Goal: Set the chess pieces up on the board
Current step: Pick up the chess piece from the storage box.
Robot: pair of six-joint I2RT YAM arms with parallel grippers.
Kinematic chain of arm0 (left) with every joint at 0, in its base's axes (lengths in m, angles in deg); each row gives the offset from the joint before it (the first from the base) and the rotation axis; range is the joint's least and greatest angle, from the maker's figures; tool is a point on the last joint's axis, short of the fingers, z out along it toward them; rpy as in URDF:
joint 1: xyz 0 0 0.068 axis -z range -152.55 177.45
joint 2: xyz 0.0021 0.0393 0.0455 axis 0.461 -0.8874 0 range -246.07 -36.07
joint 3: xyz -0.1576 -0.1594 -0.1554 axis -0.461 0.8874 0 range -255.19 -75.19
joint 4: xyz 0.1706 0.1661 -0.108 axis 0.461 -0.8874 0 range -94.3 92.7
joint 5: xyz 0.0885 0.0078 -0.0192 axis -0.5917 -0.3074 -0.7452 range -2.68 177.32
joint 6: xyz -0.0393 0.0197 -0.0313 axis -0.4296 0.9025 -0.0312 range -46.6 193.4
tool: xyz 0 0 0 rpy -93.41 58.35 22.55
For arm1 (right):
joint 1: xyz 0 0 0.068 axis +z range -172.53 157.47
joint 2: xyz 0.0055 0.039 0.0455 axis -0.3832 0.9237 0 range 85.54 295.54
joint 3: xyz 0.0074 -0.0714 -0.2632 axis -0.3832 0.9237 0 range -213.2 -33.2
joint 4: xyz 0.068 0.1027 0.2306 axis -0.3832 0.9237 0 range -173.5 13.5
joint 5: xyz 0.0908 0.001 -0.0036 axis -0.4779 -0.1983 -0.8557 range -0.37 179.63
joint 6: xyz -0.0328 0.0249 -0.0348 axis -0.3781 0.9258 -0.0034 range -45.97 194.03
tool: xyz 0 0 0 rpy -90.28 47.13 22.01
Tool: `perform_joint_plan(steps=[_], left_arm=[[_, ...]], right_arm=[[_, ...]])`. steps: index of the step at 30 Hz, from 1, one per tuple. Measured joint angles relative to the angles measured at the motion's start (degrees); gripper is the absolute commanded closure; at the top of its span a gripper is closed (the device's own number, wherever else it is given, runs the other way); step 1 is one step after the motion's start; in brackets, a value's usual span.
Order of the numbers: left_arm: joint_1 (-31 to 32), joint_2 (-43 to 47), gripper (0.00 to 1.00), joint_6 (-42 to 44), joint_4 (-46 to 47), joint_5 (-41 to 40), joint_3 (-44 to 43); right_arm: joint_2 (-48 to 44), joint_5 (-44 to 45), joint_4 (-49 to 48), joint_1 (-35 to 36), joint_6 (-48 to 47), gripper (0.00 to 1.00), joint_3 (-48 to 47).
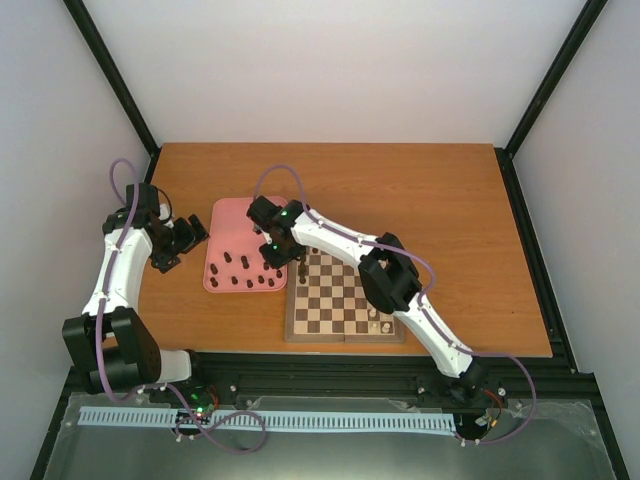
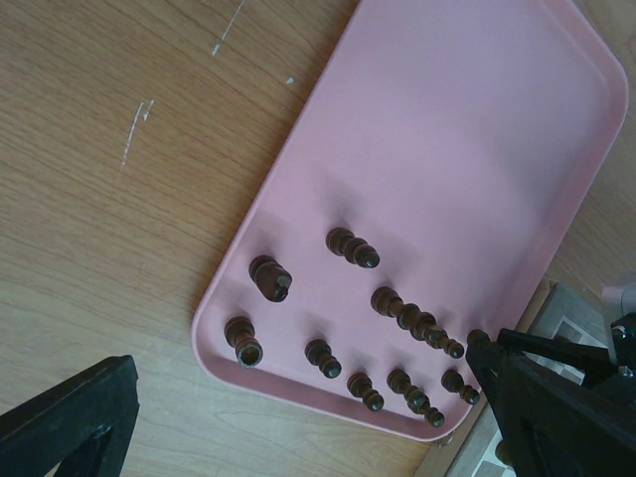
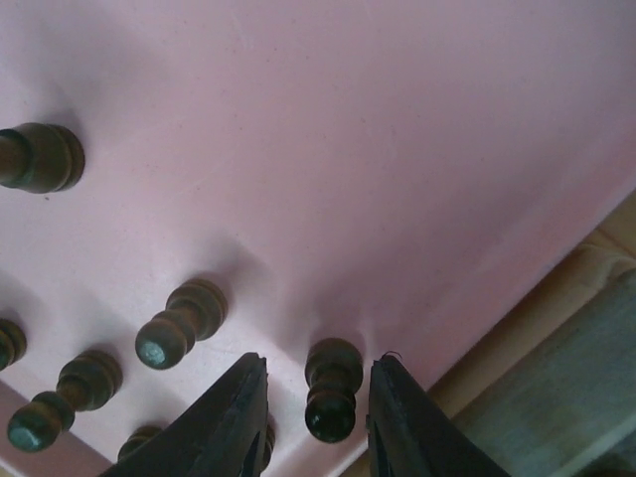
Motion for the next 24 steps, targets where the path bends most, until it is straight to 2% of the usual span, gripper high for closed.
perform_joint_plan(steps=[6,15,24], left_arm=[[-0.02,0.00,0.00,0.00,-0.02,-0.09,0.00],[-0.02,-0.35,0.00,-0.02,0.00,-0.11,0.00],[-0.02,-0.74,0.00,0.00,0.00,-0.13,-0.04]], right_arm=[[1.18,0.00,0.70,0.00,-0.13,0.71,-1.57],[1.20,0.00,1.18,0.00,-0.87,0.93,-1.88],[1.18,0.24,1.07,-0.02,-1.57,0.94,-4.00]])
